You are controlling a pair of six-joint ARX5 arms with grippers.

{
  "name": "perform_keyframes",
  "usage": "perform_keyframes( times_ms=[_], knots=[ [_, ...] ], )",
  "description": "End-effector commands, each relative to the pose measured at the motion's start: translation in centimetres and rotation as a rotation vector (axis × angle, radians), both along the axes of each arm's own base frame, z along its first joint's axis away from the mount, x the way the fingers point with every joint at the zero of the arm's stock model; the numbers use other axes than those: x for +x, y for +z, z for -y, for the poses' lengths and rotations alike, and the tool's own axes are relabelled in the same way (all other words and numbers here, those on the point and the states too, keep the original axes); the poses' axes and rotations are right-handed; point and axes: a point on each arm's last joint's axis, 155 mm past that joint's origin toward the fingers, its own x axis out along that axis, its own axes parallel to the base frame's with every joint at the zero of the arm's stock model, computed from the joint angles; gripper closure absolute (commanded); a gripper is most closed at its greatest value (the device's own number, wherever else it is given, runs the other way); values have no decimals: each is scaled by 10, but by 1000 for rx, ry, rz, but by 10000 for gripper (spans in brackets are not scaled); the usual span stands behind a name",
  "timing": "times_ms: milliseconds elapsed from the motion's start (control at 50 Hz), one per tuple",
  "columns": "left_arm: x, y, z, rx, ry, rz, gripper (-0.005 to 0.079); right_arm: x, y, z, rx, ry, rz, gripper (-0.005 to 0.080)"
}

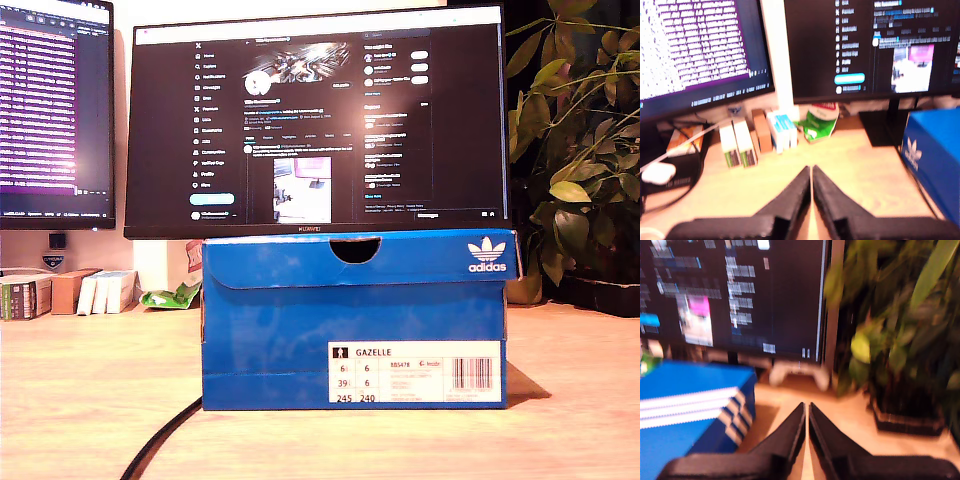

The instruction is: Close the blue shoebox by pushing the lid with your left arm and holding the box in place with your right arm

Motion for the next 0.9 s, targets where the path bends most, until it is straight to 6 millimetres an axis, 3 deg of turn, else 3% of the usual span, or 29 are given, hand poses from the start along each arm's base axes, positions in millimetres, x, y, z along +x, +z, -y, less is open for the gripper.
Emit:
perform_keyframes(
  times_ms=[0,260,400,640,800,880],
  knots=[
    [-1,-1,0,4,2,29,754,0,-15,1,-1,-6,-17,763],
    [-10,-10,-5,8,25,98,753,-4,-34,1,-2,-6,22,763],
    [-6,-28,-5,6,29,62,753,-6,-45,4,0,-21,42,763],
    [-2,-37,-11,10,58,58,753,-4,-62,24,60,-129,54,763],
    [2,-45,-12,9,63,57,753,-4,-84,25,72,-131,18,763],
    [4,-55,-12,8,68,43,753,-4,-83,25,67,-131,21,762]
  ],
)
